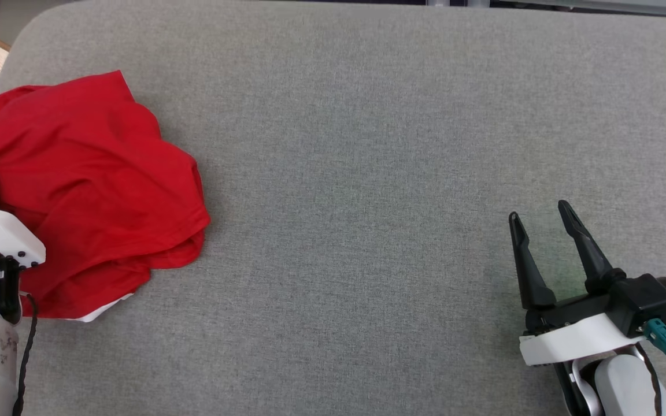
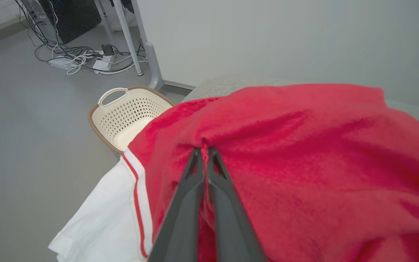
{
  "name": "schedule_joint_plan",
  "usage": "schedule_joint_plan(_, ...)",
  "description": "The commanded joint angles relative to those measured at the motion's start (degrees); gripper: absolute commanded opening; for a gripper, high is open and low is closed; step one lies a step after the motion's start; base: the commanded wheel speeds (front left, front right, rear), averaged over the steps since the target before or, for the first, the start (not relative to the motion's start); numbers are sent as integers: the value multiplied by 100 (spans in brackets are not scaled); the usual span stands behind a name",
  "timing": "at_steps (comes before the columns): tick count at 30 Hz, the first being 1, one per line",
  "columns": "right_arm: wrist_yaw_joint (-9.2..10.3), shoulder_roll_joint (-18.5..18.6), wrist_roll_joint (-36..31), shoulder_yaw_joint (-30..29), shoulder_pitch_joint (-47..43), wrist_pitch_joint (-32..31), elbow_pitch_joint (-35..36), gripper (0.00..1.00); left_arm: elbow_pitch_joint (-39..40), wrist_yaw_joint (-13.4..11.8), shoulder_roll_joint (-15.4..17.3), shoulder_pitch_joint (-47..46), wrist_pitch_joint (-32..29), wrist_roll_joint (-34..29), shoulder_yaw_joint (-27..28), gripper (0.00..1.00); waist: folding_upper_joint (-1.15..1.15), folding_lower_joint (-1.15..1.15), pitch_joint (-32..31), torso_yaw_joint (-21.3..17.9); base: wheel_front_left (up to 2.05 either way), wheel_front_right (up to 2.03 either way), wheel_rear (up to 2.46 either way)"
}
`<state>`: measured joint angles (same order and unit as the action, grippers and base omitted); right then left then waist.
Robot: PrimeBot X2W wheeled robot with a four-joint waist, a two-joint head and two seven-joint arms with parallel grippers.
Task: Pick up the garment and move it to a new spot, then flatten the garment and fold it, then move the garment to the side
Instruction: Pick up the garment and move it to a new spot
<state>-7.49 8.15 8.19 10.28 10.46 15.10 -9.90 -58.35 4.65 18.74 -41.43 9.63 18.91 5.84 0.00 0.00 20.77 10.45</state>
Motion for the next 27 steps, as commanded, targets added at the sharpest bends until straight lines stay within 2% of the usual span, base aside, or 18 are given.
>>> schedule_joint_plan(1, 0, -23, -2, 17, -12, 10, -12, 100, -5, -11, 35, -98, 149, -31, -2, 0, 0, 0, -132, 7, 0, 0, 0)
schedule_joint_plan(7, 0, -159, 80, 61, -119, 10, -143, 100, 587, -11, 47, -56, 537, -73, 57, 0, 0, 0, -638, 34, 0, 0, 0)
schedule_joint_plan(17, 0, -400, 184, 157, -342, 10, -318, 100, 3176, 52, -247, 594, 559, -205, 95, 0, 0, 0, -1465, -31, 0, 0, 0)
schedule_joint_plan(20, 0, -446, 199, 182, -375, 10, -333, 100, 3827, 65, -369, 712, 361, -83, 31, 0, 0, 0, -1635, -113, 0, 0, 0)
schedule_joint_plan(24, 0, -482, 250, 192, -441, 10, -344, 100, 4688, 102, -757, 825, -142, 403, -27, 0, 0, 0, -1771, -248, 0, 0, 0)
schedule_joint_plan(27, 0, -508, 284, 200, -429, 10, -330, 100, 5255, 26, -944, 904, -468, 448, -228, 0, 0, 0, -1806, -368, 0, 0, 0)
